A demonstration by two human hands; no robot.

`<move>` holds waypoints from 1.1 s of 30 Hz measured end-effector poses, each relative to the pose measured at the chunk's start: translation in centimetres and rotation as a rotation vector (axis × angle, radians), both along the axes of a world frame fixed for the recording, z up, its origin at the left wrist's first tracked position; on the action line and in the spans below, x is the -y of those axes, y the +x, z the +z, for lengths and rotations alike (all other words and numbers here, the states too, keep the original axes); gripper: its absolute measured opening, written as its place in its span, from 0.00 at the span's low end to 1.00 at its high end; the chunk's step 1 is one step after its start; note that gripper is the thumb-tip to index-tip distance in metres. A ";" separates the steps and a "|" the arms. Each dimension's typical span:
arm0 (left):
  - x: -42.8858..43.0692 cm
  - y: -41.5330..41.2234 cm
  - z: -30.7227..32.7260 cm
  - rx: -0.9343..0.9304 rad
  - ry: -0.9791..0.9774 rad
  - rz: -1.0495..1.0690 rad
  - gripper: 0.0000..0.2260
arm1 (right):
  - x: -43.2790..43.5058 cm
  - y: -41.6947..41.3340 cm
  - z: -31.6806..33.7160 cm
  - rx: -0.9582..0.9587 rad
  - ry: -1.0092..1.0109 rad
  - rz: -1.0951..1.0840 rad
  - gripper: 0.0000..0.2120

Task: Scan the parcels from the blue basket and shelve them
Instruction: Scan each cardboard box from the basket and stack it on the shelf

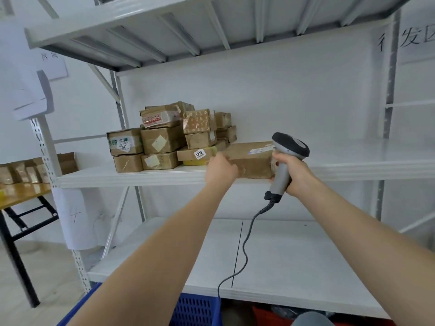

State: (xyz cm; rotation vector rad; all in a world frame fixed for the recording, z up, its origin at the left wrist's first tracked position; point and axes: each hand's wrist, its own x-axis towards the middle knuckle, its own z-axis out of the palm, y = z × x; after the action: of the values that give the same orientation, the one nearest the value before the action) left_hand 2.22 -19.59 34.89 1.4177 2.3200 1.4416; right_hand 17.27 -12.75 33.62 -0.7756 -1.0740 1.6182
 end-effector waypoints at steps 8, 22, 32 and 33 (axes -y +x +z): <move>-2.5 -0.8 -3.5 -0.996 -0.438 -0.125 0.47 | -0.7 -0.1 0.7 0.012 0.041 -0.047 0.06; -8.2 -1.3 -1.3 -0.963 -0.394 -0.123 0.46 | -3.5 -1.6 -1.3 0.037 0.005 -0.117 0.08; -11.6 -2.6 -0.1 -0.812 -0.411 -0.200 0.37 | -5.3 -2.4 -1.1 0.017 -0.002 -0.099 0.06; -11.9 -2.9 0.0 -0.816 -0.425 -0.203 0.38 | -5.4 -2.5 -1.0 0.023 -0.005 -0.095 0.06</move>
State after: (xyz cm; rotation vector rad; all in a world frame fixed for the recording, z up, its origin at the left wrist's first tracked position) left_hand -0.69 -7.73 34.86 2.2651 2.5174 0.2705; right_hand 14.75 -7.37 32.58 -0.8379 -1.0341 1.5354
